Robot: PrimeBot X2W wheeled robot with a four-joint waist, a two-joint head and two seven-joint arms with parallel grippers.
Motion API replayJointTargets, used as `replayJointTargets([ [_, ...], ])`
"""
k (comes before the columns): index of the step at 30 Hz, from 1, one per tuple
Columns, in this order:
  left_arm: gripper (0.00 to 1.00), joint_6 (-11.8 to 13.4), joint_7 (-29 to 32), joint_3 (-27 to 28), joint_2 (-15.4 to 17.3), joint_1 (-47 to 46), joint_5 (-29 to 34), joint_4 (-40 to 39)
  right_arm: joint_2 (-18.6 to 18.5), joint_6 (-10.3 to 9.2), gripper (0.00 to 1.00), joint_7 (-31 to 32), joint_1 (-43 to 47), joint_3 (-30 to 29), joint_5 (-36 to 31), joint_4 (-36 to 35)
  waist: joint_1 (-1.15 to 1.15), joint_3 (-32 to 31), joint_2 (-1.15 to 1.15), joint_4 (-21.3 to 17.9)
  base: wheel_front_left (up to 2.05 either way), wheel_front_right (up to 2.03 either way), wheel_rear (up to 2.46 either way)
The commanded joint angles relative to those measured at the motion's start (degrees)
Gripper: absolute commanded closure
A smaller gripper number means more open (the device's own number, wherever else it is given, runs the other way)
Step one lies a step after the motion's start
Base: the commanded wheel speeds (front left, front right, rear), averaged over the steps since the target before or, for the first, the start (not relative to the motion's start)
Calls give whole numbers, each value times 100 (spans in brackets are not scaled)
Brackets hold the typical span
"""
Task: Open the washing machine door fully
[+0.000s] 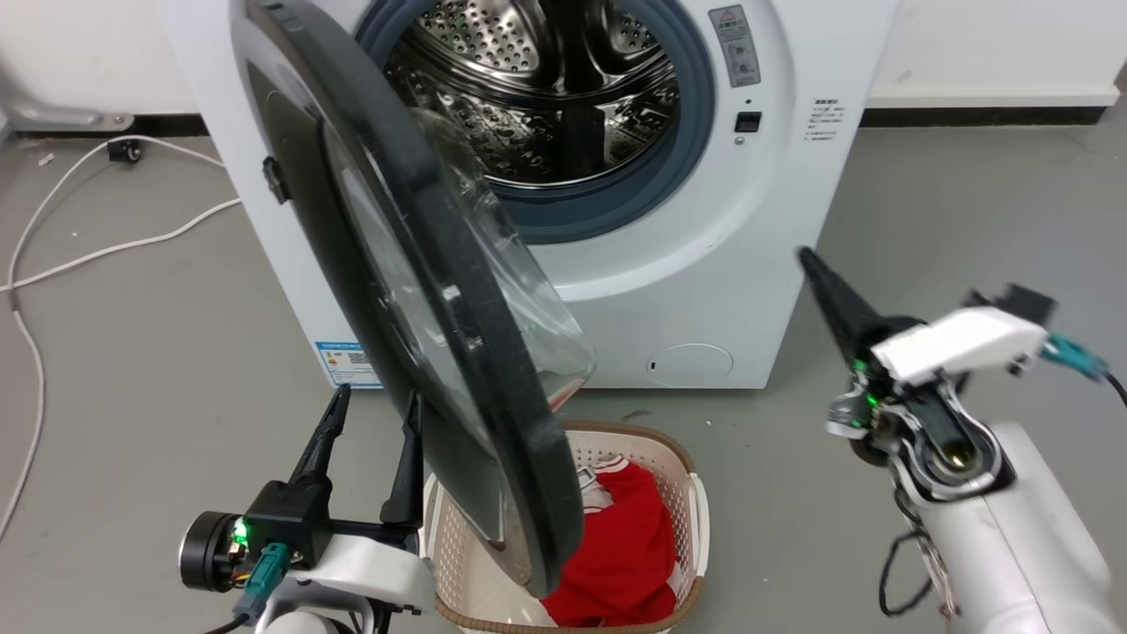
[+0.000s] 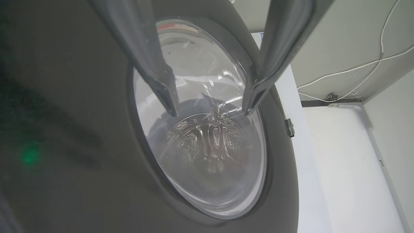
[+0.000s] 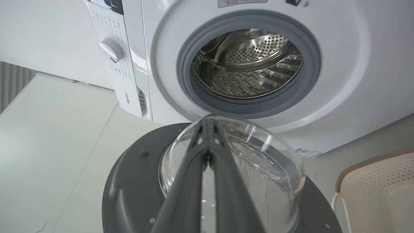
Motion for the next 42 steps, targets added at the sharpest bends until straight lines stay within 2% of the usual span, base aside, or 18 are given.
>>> replayJointTargets([
  [1, 0, 2, -14, 29, -4, 52, 12, -16, -8, 0, 72, -193, 216, -117, 34, -69, 0, -11, 0, -48, 0, 0, 0],
  [2, 0, 0, -14, 51, -3, 71, 21, -18, -36, 0, 50, -348, 316, -198, 18, -129, 0, -16, 0, -67, 0, 0, 0],
  [3, 0, 0, -14, 70, -2, 85, 23, -19, -119, 0, 0, -510, 417, -260, -88, -188, 0, -18, 0, -82, 0, 0, 0],
  [9, 0, 24, -14, 183, -3, 122, 15, -13, -455, 0, 0, -1751, 1000, -525, -872, -543, 0, -28, 0, -156, 0, 0, 0],
  [12, 0, 31, -14, 219, -4, 129, 12, -9, -735, 0, 0, -2265, 1203, -545, -1882, -638, 0, -41, 0, -172, 0, 0, 0],
  [15, 0, 38, -14, 258, -3, 129, 15, -17, -849, 0, 0, -2391, 1324, -863, -3200, -848, 0, -54, 0, -182, 0, 0, 0],
  [17, 0, 39, -14, 278, -4, 131, 18, -24, -753, 0, 0, -2401, 1433, -1332, -4357, -1263, 0, -59, 0, -184, 0, 0, 0],
  [20, 0, 42, -14, 304, -2, 113, 28, -39, -378, 0, 0, -2395, 1711, -1733, -5941, -2006, 0, -58, 0, -173, 0, 0, 0],
  [23, 0, 28, -14, 329, -2, 103, 58, -46, -106, -1, 0, -2396, 1997, -1794, -7121, -2717, 0, -54, 0, -160, 0, 0, 0],
  [26, 0, 9, -14, 349, -3, 84, 80, -56, 120, -1, 0, -2397, 2377, -1656, -7894, -3196, 0, -55, 0, -137, 0, 0, 0],
  [30, 0, -6, -14, 393, -2, 49, 117, -83, 247, -2, 0, -2359, 2839, -1475, -8430, -3446, 0, -52, 0, -104, 0, 0, 0],
  [34, 0, -16, -14, 419, -2, 43, 150, -99, 280, -2, 0, -2364, 3100, -1382, -8558, -3357, 0, -60, 0, -87, 0, 0, 0],
  [42, 0, -48, -14, 455, -2, 33, 207, -96, 285, -2, 0, -2390, 3290, -1329, -8210, -2816, 0, -78, 0, -66, 0, 0, 0],
])
